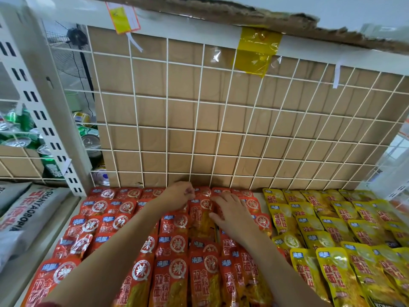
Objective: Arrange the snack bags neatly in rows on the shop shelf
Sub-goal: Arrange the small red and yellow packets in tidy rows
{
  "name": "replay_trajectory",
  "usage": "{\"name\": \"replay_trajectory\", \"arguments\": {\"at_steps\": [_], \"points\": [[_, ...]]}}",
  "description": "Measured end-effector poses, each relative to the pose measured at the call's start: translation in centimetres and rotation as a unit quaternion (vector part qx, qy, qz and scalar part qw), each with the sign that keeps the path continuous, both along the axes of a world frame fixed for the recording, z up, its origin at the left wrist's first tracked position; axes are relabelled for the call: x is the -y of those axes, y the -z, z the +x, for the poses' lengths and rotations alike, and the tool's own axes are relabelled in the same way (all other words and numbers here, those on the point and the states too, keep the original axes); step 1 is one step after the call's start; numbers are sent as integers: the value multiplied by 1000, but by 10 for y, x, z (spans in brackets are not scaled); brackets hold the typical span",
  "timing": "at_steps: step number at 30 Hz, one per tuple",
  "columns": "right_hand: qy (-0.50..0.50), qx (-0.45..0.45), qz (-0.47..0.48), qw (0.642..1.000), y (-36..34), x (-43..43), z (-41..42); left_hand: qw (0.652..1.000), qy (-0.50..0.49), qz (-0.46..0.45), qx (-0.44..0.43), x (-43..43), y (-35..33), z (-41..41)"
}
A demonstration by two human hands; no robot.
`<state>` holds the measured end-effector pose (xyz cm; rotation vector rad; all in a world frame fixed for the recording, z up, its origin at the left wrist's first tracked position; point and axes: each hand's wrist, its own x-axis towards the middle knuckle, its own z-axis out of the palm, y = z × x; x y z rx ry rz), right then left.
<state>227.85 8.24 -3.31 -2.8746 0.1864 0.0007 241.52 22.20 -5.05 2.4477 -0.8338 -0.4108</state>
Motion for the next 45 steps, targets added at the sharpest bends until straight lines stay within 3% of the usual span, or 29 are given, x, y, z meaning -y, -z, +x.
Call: {"name": "replay_trajectory", "arguments": {"at_steps": [7,10,17,23,28,33,39,42,45], "points": [[-12,79,58,995,-15,1,-15,994,-17,-61,86,-10,-13,-15],[-42,46,59,996,-21,-1,-26,989,17,-104,107,-21,-24,-33],[-101,-69,9,992,-18,-12,-39,989,46,-101,101,-45,-20,-63],[-49,-81,121,988,-17,-10,-39,991,22,-102,86,-57,-12,-75],[16,-20,169,985,-13,-8,-32,992,14,-108,64,-55,-13,-82],[18,10,167,986,-12,-11,-27,992,64,-92,56,-40,-16,-82],[29,94,114,989,-18,-17,-33,995,41,-87,37,-27,-17,-76],[-13,22,97,995,-19,-19,-43,995,37,-82,33,-25,-16,-72],[-31,-59,17,998,-20,-18,-50,996,32,-80,21,-23,-17,-69]]}}
